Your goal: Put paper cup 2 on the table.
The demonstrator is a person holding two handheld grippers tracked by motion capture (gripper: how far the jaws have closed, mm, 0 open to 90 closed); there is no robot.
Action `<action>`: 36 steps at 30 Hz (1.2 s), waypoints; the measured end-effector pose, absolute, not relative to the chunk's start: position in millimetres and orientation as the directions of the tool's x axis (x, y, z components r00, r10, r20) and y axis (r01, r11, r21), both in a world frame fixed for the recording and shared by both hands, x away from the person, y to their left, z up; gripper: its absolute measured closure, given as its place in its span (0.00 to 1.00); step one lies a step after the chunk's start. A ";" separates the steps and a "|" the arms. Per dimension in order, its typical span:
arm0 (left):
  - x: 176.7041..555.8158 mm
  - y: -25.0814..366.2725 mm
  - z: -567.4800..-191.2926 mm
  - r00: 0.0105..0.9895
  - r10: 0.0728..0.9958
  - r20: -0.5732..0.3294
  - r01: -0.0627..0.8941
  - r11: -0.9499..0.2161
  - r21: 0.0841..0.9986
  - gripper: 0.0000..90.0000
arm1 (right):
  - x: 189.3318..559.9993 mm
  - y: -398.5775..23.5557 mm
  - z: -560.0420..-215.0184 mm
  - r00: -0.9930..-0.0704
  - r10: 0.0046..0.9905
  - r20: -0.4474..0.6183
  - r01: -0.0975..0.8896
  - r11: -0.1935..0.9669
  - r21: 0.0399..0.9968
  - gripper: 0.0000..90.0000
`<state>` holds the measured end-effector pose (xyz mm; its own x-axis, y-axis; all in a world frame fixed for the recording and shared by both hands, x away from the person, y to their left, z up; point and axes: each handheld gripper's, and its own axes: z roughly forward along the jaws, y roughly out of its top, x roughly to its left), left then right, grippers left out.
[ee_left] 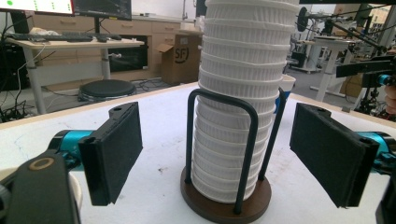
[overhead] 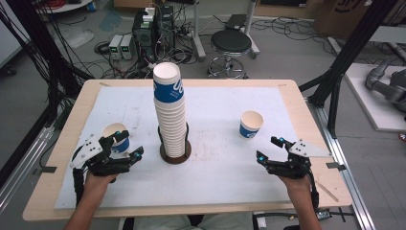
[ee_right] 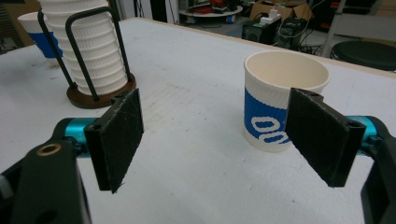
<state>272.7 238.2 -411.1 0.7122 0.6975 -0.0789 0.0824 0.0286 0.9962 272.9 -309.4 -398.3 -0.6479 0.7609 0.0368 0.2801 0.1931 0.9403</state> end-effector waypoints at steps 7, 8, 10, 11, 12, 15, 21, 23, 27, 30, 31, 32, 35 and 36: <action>270.0 240.1 -408.8 0.712 0.699 -0.066 0.066 0.027 0.997 0.19 | 269.5 -305.8 -396.1 -0.649 0.761 0.012 0.260 0.207 0.943 0.23; 269.2 240.0 -409.2 0.713 0.698 -0.071 0.069 0.031 0.997 0.19 | 269.5 -305.7 -396.1 -0.647 0.763 0.011 0.261 0.207 0.943 0.23; 267.5 241.2 -410.2 0.713 0.698 -0.070 0.070 0.029 0.997 0.19 | 269.0 -305.4 -395.6 -0.642 0.767 0.008 0.260 0.209 0.943 0.23; 266.8 241.8 -410.4 0.711 0.700 -0.071 0.070 0.030 0.997 0.19 | 268.7 -305.0 -395.1 -0.642 0.767 0.007 0.258 0.207 0.944 0.23; 266.2 242.2 -410.1 0.712 0.699 -0.068 0.068 0.028 0.997 0.19 | 268.2 -304.4 -394.4 -0.640 0.768 0.009 0.259 0.205 0.944 0.23; 264.3 242.5 -409.0 0.712 0.699 -0.064 0.063 0.028 0.998 0.19 | 268.5 -302.9 -393.5 -0.641 0.768 0.004 0.250 0.204 0.947 0.23; 262.9 243.4 -409.8 0.706 0.705 -0.067 0.066 0.028 0.997 0.19 | 270.9 -302.6 -395.2 -0.642 0.766 0.007 0.255 0.206 0.945 0.23; 262.8 243.4 -409.9 0.706 0.705 -0.066 0.066 0.028 0.997 0.19 | 271.4 -302.5 -395.5 -0.641 0.767 0.009 0.258 0.204 0.944 0.23; 262.6 244.1 -410.3 0.704 0.707 -0.067 0.067 0.028 0.997 0.19 | 272.0 -302.6 -395.5 -0.643 0.766 0.005 0.253 0.206 0.945 0.23; 262.5 243.7 -410.7 0.706 0.705 -0.071 0.070 0.030 0.997 0.19 | 271.9 -302.4 -395.5 -0.642 0.767 0.003 0.254 0.209 0.944 0.23; 262.6 243.6 -410.8 0.706 0.705 -0.070 0.070 0.030 0.997 0.19 | 271.9 -302.4 -395.4 -0.642 0.767 0.004 0.254 0.208 0.945 0.23; 262.7 243.5 -410.8 0.707 0.704 -0.068 0.069 0.027 0.997 0.19 | 271.7 -302.2 -395.3 -0.641 0.767 0.002 0.252 0.208 0.945 0.23; 262.8 243.3 -411.0 0.707 0.704 -0.069 0.069 0.028 0.997 0.19 | 271.8 -302.2 -395.1 -0.641 0.768 -0.001 0.250 0.209 0.945 0.23; 262.8 243.3 -411.0 0.707 0.704 -0.069 0.069 0.029 0.997 0.19 | 271.7 -302.2 -395.2 -0.639 0.769 -0.001 0.251 0.210 0.945 0.23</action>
